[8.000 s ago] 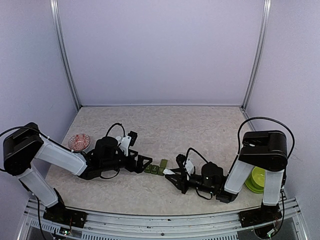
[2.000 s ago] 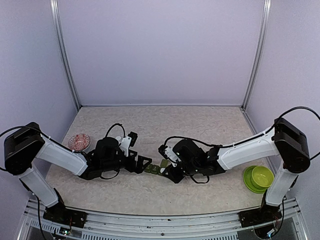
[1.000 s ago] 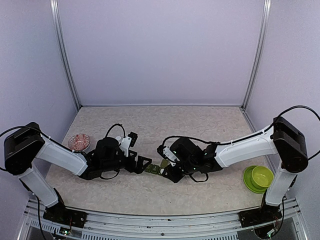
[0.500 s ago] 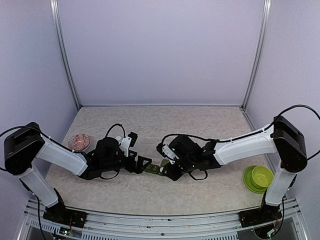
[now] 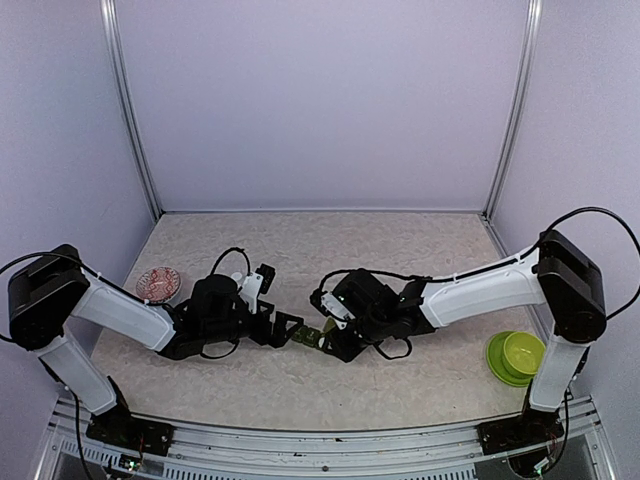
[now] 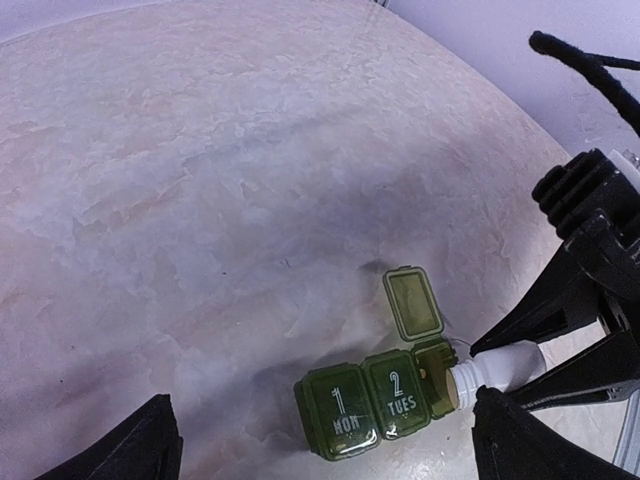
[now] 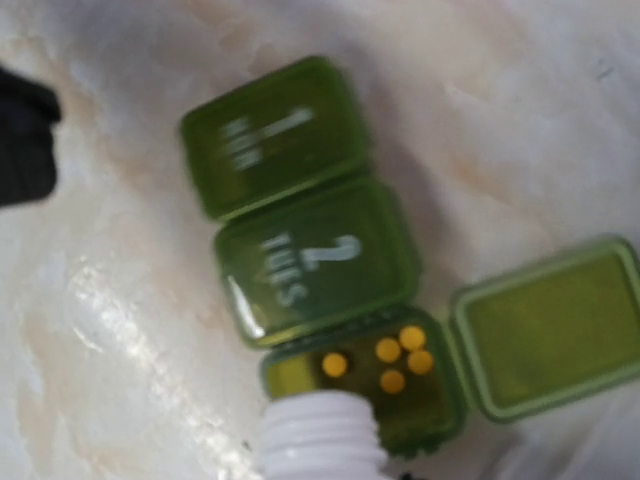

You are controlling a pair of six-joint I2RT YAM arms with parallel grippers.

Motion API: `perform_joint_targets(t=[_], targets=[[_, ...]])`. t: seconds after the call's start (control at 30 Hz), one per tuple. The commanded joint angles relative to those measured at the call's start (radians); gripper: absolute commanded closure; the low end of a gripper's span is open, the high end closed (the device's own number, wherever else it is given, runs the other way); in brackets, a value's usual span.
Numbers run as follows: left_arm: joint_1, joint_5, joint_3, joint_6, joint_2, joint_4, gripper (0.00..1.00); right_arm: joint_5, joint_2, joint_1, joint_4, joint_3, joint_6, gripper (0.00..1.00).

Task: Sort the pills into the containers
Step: Pour the pill into the compartment of the pill container.

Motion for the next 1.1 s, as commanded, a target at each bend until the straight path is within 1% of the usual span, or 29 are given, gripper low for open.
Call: perform_joint_targets(t=[0.0,0.7,1.07], targets=[[0.002,-0.01,0.011,0.014,-0.013,-0.004,0.01,-0.009,0.011,-0.007,-0.029,0.025,0.001,0.83],[0.002,-0.008,0.013,0.01,-0.006,-0.001,0.01,0.039,-0.081,-0.008,-0.001,-0.011,-0.007,0.83],[0.002,-0.007,0.013,0.01,-0.007,-0.002,0.01,0.021,-0.04,-0.017,-0.055,0.016,-0.009,0.83]])
